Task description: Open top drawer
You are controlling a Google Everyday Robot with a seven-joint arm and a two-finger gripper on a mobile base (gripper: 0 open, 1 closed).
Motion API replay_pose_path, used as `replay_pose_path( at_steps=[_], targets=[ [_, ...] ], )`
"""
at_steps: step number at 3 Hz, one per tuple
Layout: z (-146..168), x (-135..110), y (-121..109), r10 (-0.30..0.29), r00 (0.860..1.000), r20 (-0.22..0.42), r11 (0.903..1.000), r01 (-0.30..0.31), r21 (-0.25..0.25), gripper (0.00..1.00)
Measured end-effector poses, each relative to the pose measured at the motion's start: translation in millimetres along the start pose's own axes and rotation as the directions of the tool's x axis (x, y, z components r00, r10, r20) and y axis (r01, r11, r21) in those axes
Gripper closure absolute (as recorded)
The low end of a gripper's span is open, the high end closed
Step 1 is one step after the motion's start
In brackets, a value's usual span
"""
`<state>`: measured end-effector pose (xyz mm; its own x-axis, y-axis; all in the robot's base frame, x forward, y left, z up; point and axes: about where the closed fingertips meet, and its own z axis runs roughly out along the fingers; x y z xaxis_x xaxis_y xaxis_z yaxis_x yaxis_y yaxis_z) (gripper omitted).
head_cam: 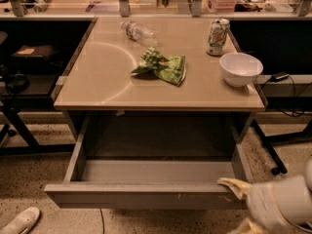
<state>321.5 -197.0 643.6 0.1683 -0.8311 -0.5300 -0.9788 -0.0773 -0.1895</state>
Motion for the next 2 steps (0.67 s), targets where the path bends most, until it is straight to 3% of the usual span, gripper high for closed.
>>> replay_pose_path(
  at_steps=[1, 2],
  targets=[
    [-14.9, -8.4, 32.9, -0.018, 1.0, -0.013, 0.9998, 0.017, -0.006, 0.65],
    [-16.1, -9.3, 32.8, -0.018, 1.0, -0.013, 0.9998, 0.017, -0.006, 0.62]
  ],
)
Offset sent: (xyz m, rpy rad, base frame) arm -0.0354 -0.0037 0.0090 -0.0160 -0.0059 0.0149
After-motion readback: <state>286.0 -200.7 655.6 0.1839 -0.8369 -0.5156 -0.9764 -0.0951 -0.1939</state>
